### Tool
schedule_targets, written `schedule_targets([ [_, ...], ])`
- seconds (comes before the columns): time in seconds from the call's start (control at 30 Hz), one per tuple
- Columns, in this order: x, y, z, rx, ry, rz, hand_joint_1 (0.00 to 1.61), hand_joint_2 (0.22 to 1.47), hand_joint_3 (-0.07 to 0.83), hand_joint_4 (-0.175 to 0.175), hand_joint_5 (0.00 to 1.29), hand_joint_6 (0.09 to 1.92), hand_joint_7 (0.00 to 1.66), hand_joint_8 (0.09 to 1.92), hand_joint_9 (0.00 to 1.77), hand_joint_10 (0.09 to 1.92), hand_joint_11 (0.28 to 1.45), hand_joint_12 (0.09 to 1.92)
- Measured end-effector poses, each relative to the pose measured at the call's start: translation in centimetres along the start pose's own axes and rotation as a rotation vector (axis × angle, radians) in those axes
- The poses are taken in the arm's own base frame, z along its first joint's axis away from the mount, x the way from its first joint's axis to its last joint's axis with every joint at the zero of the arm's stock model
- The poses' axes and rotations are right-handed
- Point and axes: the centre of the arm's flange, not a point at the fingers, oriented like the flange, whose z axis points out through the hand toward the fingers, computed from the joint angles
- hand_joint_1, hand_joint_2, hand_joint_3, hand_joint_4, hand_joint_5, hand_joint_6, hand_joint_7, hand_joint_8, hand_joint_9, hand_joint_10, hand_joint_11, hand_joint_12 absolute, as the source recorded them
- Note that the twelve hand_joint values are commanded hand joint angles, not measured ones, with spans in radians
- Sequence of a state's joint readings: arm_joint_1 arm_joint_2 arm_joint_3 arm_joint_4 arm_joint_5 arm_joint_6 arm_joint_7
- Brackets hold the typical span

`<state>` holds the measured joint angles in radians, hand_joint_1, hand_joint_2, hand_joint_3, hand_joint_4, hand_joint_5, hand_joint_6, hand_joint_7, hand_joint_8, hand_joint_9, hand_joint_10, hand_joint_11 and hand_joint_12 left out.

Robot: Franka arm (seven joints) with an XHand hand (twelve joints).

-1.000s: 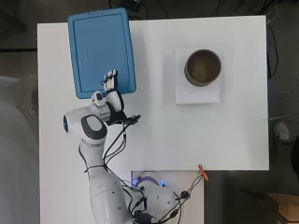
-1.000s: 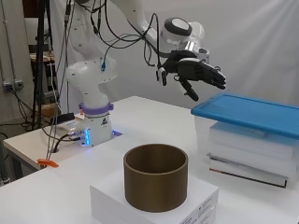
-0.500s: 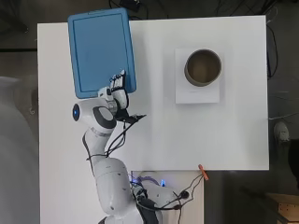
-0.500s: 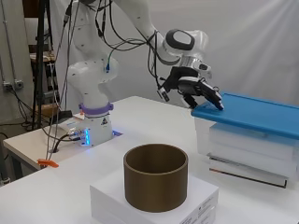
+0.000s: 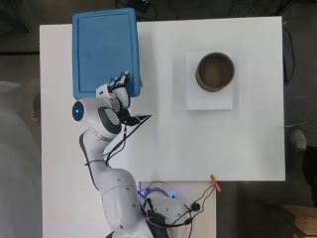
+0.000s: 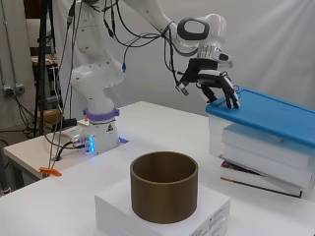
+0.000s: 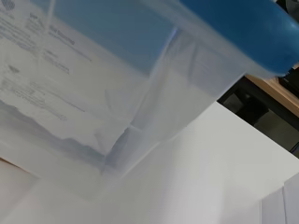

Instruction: Teleoperate dual arm-hand system to remove items from a box

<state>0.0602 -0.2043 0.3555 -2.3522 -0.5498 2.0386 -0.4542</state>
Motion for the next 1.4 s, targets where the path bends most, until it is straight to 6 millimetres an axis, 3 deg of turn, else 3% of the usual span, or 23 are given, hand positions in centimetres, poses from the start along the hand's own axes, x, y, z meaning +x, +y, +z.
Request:
schedule_targets([
  [0.53,-0.5,0.8,-1.5,-0.025,0.029,0.011,0.35,1.23,0.0,0.104,0.91,0.09,1.01,0.09,0.94,0.09,0.71,0.09],
  [0.57,-0.5,0.8,-1.5,-0.025,0.029,0.012,0.54,1.24,-0.003,0.13,0.85,0.48,0.95,0.38,0.9,0.47,0.76,0.15],
  [0.6,-0.6,0.9,-1.6,-0.031,0.032,0.013,0.69,1.25,-0.003,0.151,0.79,0.9,0.84,0.87,0.84,0.98,0.72,0.51],
  [0.63,-0.9,1.1,-1.7,-0.045,0.038,0.014,0.77,1.25,-0.001,0.163,0.74,1.15,0.75,1.27,0.81,1.37,0.66,0.88],
  [0.67,-1.4,1.6,-2.1,-0.091,0.063,0.009,0.83,1.25,-0.001,0.17,0.74,1.27,0.72,1.52,0.81,1.62,0.63,1.16],
  [0.73,-2.1,2.5,-3.2,-0.16,0.106,0.001,0.88,1.24,-0.001,0.175,0.75,1.33,0.71,1.73,0.82,1.8,0.59,1.43],
  [0.8,-3.3,3.4,-4.6,-0.218,0.131,0.007,0.89,1.23,-0.001,0.175,0.75,1.34,0.71,1.78,0.83,1.85,0.57,1.49],
  [0.9,-4.3,3.9,-5.3,-0.281,0.128,0.005,0.9,1.23,-0.001,0.175,0.77,1.33,0.72,1.82,0.84,1.87,0.58,1.52],
  [0.93,-4.4,4.0,-5.3,-0.295,0.134,0.003,1.01,1.23,0.001,0.049,0.77,1.23,0.73,1.76,0.83,1.79,0.57,1.48],
  [0.97,-4.6,4.2,-5.3,-0.309,0.143,0.0,1.09,1.23,-0.001,-0.052,0.79,1.14,0.76,1.67,0.84,1.67,0.56,1.42],
  [1.0,-4.7,4.4,-5.3,-0.314,0.148,-0.004,1.15,1.22,-0.002,-0.113,0.79,1.09,0.79,1.59,0.85,1.5,0.55,1.35],
  [1.03,-4.9,4.5,-5.2,-0.31,0.151,-0.014,1.18,1.22,-0.001,-0.137,0.78,1.09,0.83,1.5,0.89,1.27,0.55,1.24],
  [1.1,-5.6,5.0,-5.1,-0.279,0.181,-0.03,1.19,1.21,-0.001,-0.112,0.75,1.14,0.89,1.34,0.98,0.84,0.57,1.0],
  [1.13,-5.9,5.2,-5.2,-0.272,0.208,-0.028,1.2,1.2,0.001,-0.128,0.75,1.14,0.93,1.28,1.05,0.71,0.59,0.94],
  [1.17,-6.1,5.3,-5.5,-0.276,0.248,-0.018,0.98,1.17,-0.001,-0.113,0.66,0.81,0.87,0.89,1.0,0.48,0.58,0.69],
  [1.2,-6.0,5.4,-6.0,-0.284,0.279,-0.01,0.74,1.13,-0.004,-0.088,0.57,0.49,0.73,0.52,0.84,0.27,0.53,0.42],
  [1.23,-5.6,5.6,-6.3,-0.281,0.302,-0.004,0.55,1.09,-0.004,-0.067,0.54,0.27,0.64,0.27,0.72,0.14,0.49,0.23],
  [1.3,-5.0,6.5,-7.0,-0.248,0.322,0.008,0.39,1.07,-0.001,-0.029,0.52,0.09,0.6,0.09,0.61,0.09,0.47,0.09],
  [1.4,-4.4,8.0,-8.9,-0.204,0.318,0.02,0.33,1.07,0.002,0.0,0.53,0.09,0.65,0.09,0.63,0.09,0.5,0.09],
])
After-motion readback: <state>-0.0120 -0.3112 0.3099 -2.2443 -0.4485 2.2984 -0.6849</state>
